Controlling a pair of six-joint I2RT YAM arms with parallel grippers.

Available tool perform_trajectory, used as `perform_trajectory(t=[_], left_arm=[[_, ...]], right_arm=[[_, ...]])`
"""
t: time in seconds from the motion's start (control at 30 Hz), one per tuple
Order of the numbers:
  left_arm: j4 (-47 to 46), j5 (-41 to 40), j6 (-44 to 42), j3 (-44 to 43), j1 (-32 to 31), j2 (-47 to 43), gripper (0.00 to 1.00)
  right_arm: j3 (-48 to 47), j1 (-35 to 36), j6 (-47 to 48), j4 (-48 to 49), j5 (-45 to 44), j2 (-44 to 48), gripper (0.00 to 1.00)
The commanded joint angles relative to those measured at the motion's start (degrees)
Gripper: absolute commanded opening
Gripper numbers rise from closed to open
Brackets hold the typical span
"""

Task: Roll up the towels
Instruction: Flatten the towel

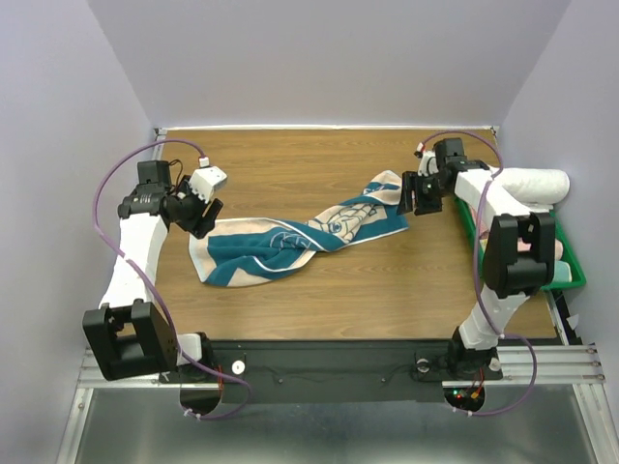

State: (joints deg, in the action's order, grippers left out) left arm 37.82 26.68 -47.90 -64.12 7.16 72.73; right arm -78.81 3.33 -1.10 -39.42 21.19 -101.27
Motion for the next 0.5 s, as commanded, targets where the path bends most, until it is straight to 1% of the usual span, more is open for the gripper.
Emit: perform_trajectory(t=[0.0,0.23,0.37,0.47], left_arm=[[-2.14,1.18,4.74,-1.89,1.01,2.32,0.73],[-4.42,-0.3,6.15,-2.15,2.42,4.61,0.73],[-6.27,-1.97,6.94,-1.63,3.56,5.84,0.73],[-7.41,-2.59,7.21,-1.54,4.7,7.07,0.73]], right_arm=[[0.06,-0.35,-0.12,1.97,-4.57,-3.13,0.65],[-0.47,0.88,-1.44,5.31,-5.19,-9.11,0.59],[0.93,2.11,-2.24,6.45,-6.42,-10.87,0.58],[1.9,2.64,-2.32,7.34,-7.57,-12.36,0.55]])
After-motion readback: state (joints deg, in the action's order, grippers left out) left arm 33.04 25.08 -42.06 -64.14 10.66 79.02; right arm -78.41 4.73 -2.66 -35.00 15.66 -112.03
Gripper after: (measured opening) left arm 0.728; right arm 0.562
